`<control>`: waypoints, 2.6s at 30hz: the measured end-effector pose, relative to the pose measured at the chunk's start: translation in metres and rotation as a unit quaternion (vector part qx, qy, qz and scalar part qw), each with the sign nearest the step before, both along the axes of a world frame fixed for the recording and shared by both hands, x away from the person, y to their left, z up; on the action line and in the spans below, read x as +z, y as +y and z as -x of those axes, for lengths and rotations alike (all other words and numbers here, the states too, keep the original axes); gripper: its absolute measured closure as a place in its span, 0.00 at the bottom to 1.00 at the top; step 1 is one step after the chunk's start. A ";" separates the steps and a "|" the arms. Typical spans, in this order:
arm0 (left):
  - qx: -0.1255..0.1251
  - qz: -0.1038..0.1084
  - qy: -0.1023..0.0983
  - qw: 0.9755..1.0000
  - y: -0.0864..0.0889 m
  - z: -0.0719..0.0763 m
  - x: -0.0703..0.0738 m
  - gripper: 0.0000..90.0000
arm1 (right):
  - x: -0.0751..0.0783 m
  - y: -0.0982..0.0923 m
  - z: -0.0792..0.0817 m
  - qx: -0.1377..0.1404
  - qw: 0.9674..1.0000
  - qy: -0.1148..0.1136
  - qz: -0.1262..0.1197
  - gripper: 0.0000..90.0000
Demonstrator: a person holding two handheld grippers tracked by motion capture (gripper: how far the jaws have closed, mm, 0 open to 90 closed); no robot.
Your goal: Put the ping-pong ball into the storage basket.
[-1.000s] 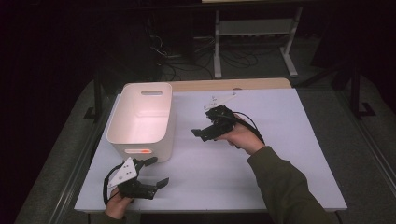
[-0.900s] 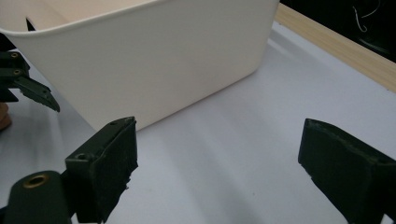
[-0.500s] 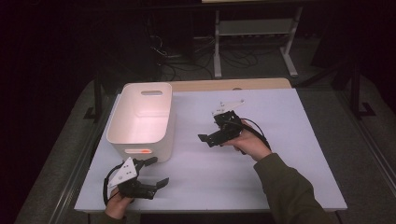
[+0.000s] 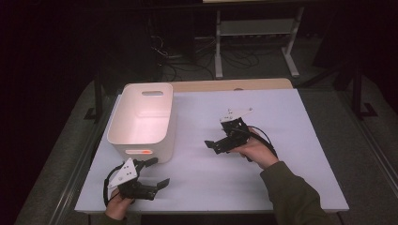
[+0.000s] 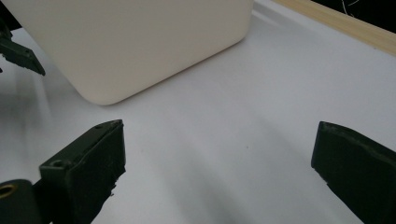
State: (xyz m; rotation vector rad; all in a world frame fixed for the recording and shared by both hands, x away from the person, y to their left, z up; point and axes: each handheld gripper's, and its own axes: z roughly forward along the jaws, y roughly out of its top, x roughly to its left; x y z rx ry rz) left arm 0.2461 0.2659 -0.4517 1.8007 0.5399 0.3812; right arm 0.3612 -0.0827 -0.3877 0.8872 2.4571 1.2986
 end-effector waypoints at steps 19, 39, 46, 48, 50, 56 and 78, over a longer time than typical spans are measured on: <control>0.000 -0.001 -0.002 1.000 0.000 0.000 0.000 0.16 | -0.021 -0.022 0.021 -0.029 1.000 -0.007 0.000 0.00; 0.001 -0.001 -0.002 1.000 0.000 0.000 0.000 0.16 | -0.033 -0.041 0.040 -0.041 0.999 -0.002 0.001 0.00; 0.001 -0.001 -0.001 1.000 0.000 0.000 0.000 0.16 | -0.034 -0.050 0.045 -0.047 0.999 -0.002 -0.004 0.00; 0.002 0.000 0.000 1.000 0.000 0.000 0.000 0.16 | -0.034 -0.053 0.046 -0.049 0.999 -0.002 -0.005 0.00; 0.002 0.002 -0.002 1.000 0.000 0.001 0.000 0.16 | -0.035 -0.055 0.048 -0.051 0.999 -0.002 -0.005 0.00; 0.001 -0.001 -0.002 1.000 0.000 0.000 0.000 0.16 | -0.040 -0.062 0.054 -0.054 0.999 0.000 -0.001 0.00; 0.001 -0.001 -0.002 1.000 0.000 0.001 0.000 0.16 | -0.045 -0.096 0.073 -0.086 0.996 0.002 -0.021 0.00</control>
